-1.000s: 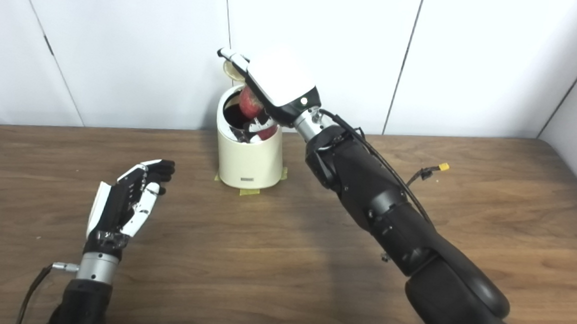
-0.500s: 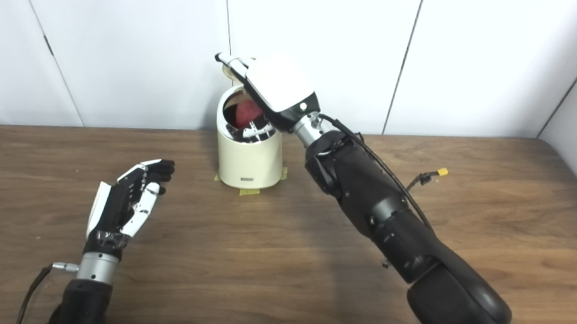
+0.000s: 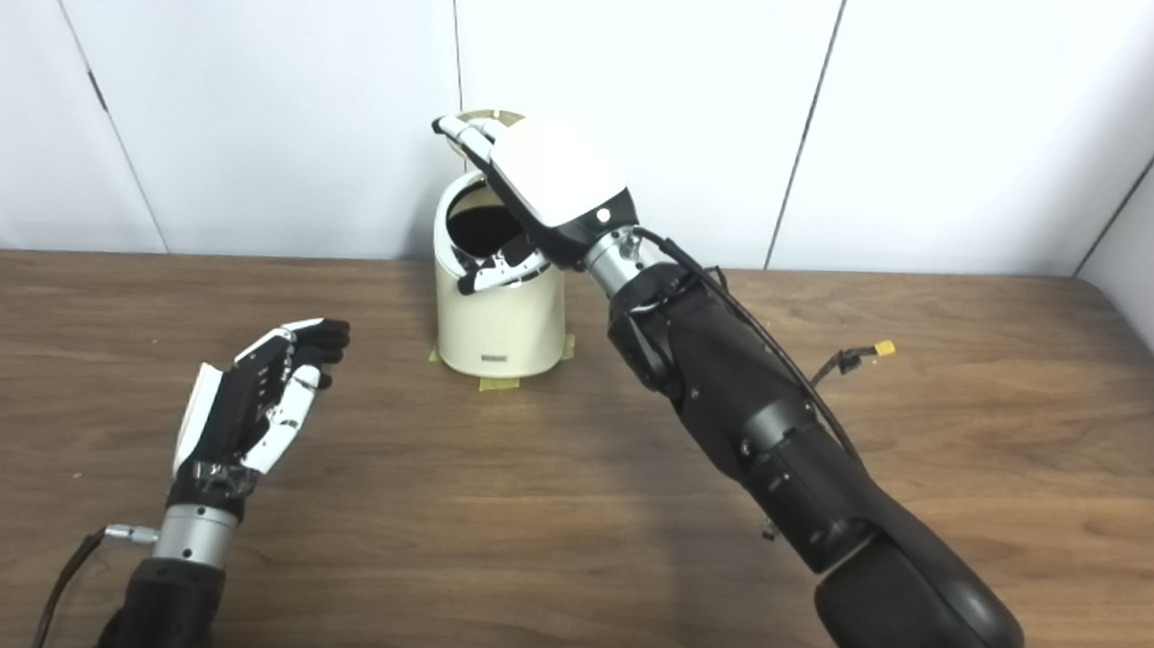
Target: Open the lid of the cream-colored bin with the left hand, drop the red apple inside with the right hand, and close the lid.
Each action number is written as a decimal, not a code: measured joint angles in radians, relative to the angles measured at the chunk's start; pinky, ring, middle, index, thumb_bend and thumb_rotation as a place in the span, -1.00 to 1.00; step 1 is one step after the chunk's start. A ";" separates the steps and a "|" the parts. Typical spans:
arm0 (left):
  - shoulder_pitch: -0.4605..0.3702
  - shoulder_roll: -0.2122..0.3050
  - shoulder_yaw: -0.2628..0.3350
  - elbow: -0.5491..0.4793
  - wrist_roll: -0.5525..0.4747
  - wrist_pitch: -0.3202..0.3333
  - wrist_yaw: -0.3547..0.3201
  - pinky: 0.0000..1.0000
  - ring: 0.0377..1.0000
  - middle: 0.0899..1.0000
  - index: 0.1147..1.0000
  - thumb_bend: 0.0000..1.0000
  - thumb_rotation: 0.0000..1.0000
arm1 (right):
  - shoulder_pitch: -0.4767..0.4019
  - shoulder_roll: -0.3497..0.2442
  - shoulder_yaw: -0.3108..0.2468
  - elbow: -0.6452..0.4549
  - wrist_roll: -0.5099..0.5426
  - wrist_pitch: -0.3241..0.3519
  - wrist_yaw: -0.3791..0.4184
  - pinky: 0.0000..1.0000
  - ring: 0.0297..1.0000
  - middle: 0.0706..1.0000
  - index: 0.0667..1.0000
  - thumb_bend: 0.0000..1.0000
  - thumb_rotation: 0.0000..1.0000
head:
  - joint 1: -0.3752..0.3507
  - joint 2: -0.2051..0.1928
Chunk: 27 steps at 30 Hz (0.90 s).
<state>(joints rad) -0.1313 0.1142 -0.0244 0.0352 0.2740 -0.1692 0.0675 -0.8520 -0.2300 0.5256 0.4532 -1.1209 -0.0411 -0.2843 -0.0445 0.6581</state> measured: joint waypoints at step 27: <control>-0.001 -0.002 0.001 0.003 0.003 0.000 0.003 0.27 0.43 0.42 0.39 -0.65 0.37 | 0.474 0.041 -0.353 -0.369 0.564 -0.200 -0.098 -0.20 0.01 0.11 -0.08 -0.01 -0.72 | 0.003 -0.005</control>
<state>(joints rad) -0.1323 0.1122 -0.0237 0.0385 0.2769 -0.1695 0.0704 -0.3780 -0.1885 0.1721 0.0838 -0.5574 -0.2408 -0.3824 -0.0414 0.6535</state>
